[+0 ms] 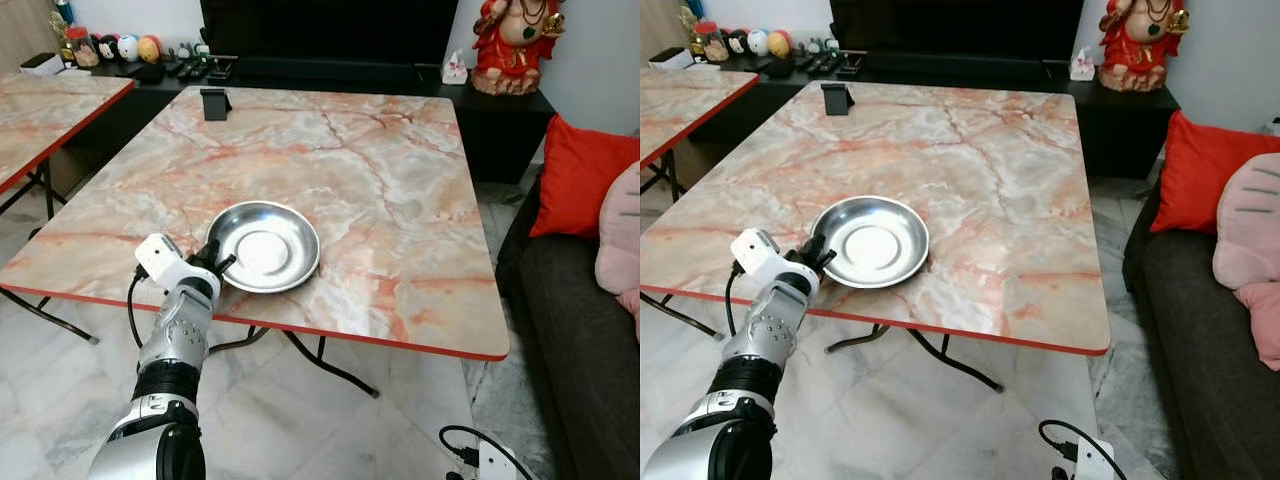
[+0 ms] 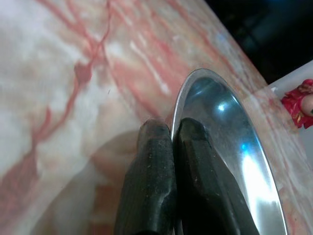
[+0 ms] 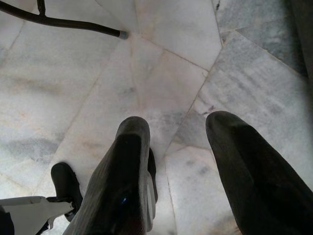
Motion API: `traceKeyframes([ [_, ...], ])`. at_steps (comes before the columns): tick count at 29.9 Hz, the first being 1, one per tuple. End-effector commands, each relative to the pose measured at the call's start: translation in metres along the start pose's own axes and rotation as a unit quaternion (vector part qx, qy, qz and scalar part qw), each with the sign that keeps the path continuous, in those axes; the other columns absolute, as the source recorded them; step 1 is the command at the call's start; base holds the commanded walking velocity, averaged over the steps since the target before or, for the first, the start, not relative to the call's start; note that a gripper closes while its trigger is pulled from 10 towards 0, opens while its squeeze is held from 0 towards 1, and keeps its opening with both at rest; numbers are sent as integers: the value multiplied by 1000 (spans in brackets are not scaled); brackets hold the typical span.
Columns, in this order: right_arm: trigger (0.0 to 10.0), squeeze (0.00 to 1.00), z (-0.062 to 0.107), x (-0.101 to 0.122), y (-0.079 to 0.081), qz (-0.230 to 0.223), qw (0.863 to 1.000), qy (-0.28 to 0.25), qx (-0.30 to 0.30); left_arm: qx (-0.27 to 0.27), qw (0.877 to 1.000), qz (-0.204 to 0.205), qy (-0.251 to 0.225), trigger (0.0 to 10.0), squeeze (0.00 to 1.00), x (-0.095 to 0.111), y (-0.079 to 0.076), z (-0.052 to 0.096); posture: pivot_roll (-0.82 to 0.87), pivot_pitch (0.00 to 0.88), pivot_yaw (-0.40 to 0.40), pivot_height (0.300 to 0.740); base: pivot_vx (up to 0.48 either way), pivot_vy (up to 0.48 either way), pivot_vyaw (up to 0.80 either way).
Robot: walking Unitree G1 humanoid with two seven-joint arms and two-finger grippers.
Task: Setting the table
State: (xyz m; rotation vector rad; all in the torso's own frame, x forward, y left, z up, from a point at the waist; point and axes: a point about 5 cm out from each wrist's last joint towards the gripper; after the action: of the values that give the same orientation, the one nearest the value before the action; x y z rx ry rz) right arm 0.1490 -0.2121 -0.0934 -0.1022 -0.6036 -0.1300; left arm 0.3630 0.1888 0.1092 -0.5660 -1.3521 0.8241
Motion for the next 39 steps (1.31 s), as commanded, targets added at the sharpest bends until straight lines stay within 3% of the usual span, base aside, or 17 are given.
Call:
traceKeyframes([
  [1,10000,0,0,2,0,-3,1000,-5,-1,4,1000,2,-15,10000,0,5,1,-1,-21,0,10,740,0,0,0],
  [11,10000,0,0,2,3,1,1000,-6,5,17,1000,2,-25,10000,0,3,4,-3,-23,0,8,740,0,0,0],
  [19,10000,0,0,1,5,4,1000,-3,7,16,1000,-8,7,10000,0,-9,7,-2,-21,0,9,740,0,0,0],
  [28,10000,0,0,0,6,4,1000,-2,9,22,1000,-9,2,10000,0,-7,10,-2,-15,0,7,740,0,0,0],
  [29,10000,0,0,0,6,5,1000,-1,10,22,1000,-10,4,10000,353,-8,10,-2,-15,0,7,740,0,0,0],
  [30,10000,0,0,0,6,5,1000,-1,10,22,1000,-11,5,10000,624,-8,10,-2,-15,0,7,740,0,0,0],
  [31,10000,0,0,0,6,5,1000,-1,10,22,1000,-11,5,10000,624,-8,10,-2,-15,0,7,740,0,0,0],
  [32,10000,0,0,0,6,5,1000,0,10,23,1000,-12,6,10000,769,-9,10,-2,-15,0,7,740,0,0,0],
  [39,10000,0,0,-1,6,6,1000,0,11,29,999,-17,11,10000,761,-11,12,-1,-16,0,7,740,0,0,0],
])
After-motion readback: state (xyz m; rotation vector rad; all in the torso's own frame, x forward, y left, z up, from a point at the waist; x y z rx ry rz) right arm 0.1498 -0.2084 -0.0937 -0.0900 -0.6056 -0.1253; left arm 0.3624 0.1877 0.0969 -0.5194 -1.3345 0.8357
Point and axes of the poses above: a point about 5 cm out from each wrist's last joint towards the gripper, its own z axis pointing back from the gripper into the wrist, its own x axis along the axis of the wrist's last joint, y = z × x, and after that the axes turned 9 degrees about z, right-handed
